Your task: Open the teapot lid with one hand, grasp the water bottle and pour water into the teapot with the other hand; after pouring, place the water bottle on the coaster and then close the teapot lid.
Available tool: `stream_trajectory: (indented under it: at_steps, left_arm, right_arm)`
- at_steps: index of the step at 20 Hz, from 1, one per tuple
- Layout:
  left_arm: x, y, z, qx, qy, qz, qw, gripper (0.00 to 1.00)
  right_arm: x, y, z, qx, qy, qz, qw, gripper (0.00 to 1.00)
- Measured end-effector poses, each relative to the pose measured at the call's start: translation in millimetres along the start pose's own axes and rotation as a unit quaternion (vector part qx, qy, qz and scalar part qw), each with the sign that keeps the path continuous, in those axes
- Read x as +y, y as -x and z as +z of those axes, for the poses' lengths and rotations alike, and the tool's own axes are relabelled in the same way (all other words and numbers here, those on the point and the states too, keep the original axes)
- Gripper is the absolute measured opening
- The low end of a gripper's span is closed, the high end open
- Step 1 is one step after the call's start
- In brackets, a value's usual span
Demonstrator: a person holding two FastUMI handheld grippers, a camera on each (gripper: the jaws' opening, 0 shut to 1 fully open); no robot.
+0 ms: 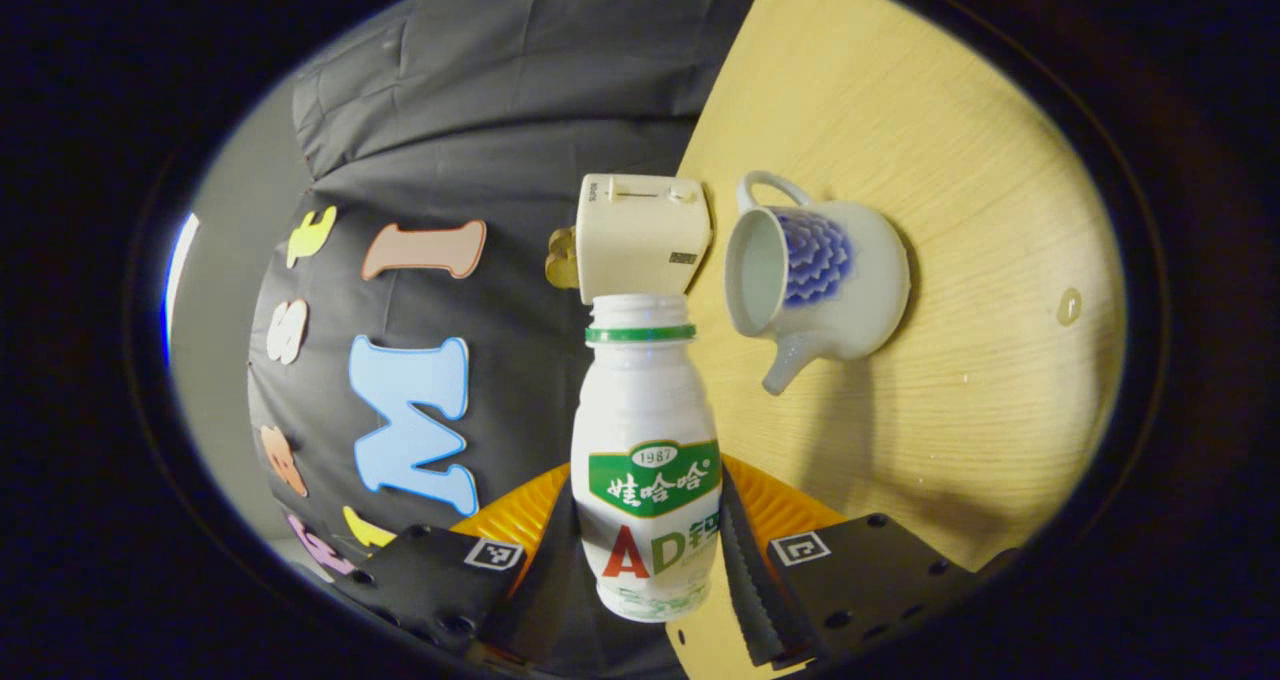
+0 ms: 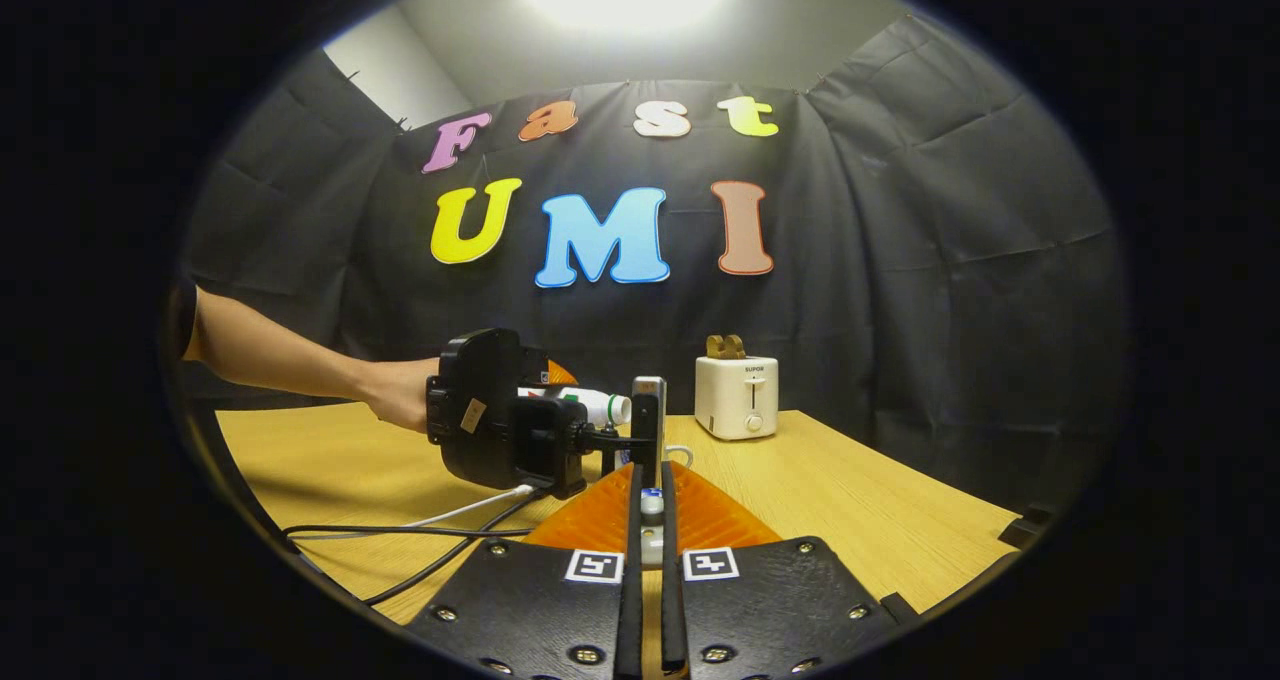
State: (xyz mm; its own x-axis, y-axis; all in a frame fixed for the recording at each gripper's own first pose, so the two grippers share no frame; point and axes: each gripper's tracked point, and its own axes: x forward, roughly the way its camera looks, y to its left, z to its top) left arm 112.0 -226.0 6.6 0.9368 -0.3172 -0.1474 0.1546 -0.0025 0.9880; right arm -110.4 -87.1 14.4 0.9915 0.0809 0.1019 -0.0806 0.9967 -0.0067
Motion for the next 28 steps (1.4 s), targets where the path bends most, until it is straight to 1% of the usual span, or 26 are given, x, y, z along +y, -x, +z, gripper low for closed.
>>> stream_trajectory:
  at_steps: [4,6,9,10,13,14,15,16,17,18,24,25,26,28]
  left_arm:
    - [1.5,-0.5,1.5,0.000,-0.026,-0.007,1.000,0.80]
    - [2.8,-1.4,0.5,0.003,-0.041,-0.008,0.999,0.70]
    - [4.1,-3.1,-1.0,0.005,-0.056,-0.010,0.998,0.70]
    - [3.4,-3.4,-1.8,0.008,-0.062,-0.014,0.998,0.80]
    - [5.3,-3.3,-3.6,0.011,-0.080,-0.015,0.997,0.70]
    - [6.0,-3.4,-3.9,0.012,-0.084,-0.015,0.996,0.70]
    - [6.0,-3.4,-4.7,0.012,-0.087,-0.017,0.996,0.80]
    - [6.3,-3.2,-4.5,0.013,-0.091,-0.017,0.996,0.75]
    - [7.4,-2.9,-4.6,0.013,-0.094,-0.016,0.995,0.72]
    - [7.2,-3.0,-4.3,0.013,-0.095,-0.017,0.995,0.75]
    - [8.1,-2.2,-5.6,0.017,-0.105,-0.019,0.994,0.75]
    - [9.5,-1.9,-4.2,0.016,-0.110,-0.017,0.994,0.72]
    - [9.9,-2.3,-4.0,0.015,-0.113,-0.014,0.993,0.75]
    - [9.3,-1.1,-2.9,0.016,-0.119,-0.016,0.993,0.75]
  right_arm:
    - [-2.0,0.4,-1.0,0.002,-0.001,-0.002,1.000,0.07]
    - [-4.0,-0.5,-2.9,0.005,-0.003,-0.003,1.000,0.07]
    - [-4.5,-1.3,-3.1,0.007,-0.006,-0.003,1.000,0.07]
    - [-5.1,-1.1,-3.1,0.007,-0.006,-0.004,1.000,0.07]
    - [-5.9,-0.6,-3.2,0.007,-0.004,-0.006,1.000,0.07]
    - [-6.1,-0.9,-3.0,0.007,-0.005,-0.007,1.000,0.07]
    - [-6.4,-1.7,-3.8,0.008,-0.006,-0.007,1.000,0.07]
    - [-6.7,-2.0,-5.1,0.009,-0.007,-0.007,1.000,0.07]
    - [-6.6,-2.0,-6.8,0.011,-0.007,-0.006,1.000,0.07]
    - [-6.1,-1.8,-6.8,0.012,-0.008,-0.005,1.000,0.07]
    - [-5.3,-2.6,-6.7,0.012,-0.008,-0.004,1.000,0.07]
    - [-5.6,-2.6,-7.5,0.013,-0.008,-0.004,1.000,0.07]
    - [-5.6,-2.0,-7.8,0.013,-0.010,-0.003,1.000,0.07]
    - [-7.6,-0.1,-4.7,0.007,-0.014,-0.007,1.000,0.07]
